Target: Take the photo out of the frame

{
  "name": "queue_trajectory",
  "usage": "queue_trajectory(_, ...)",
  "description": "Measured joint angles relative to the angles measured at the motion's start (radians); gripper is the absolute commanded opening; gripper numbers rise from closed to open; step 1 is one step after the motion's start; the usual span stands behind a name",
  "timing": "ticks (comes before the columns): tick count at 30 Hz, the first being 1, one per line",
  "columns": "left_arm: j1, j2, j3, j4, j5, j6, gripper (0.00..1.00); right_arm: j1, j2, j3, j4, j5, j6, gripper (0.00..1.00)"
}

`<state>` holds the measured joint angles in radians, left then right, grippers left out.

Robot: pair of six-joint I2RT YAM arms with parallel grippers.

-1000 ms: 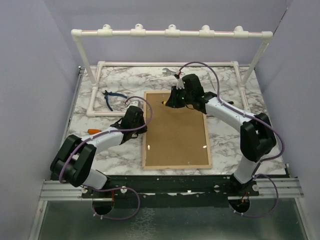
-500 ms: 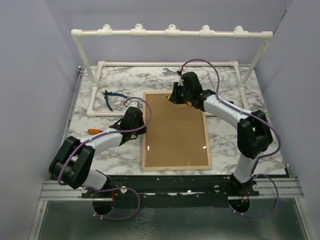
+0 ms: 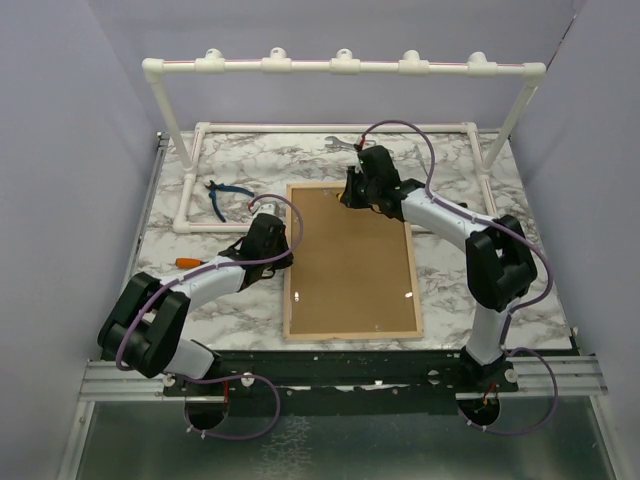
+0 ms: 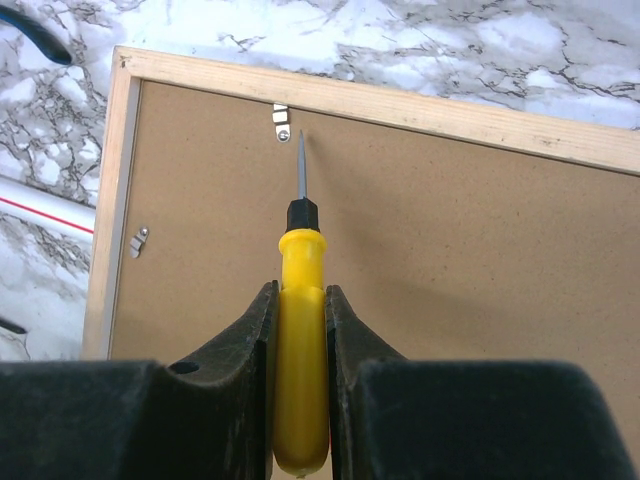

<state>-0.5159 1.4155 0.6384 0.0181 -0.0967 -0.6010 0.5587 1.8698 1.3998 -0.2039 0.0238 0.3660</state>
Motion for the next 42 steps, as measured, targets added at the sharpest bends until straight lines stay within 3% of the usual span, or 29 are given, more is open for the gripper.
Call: queue_trajectory(42, 0.004, -0.007, -0.009, -0.004, -0.001, 0.016, 0.18, -0.02, 0.083, 0.069, 0.023, -0.143, -0.034, 0.01)
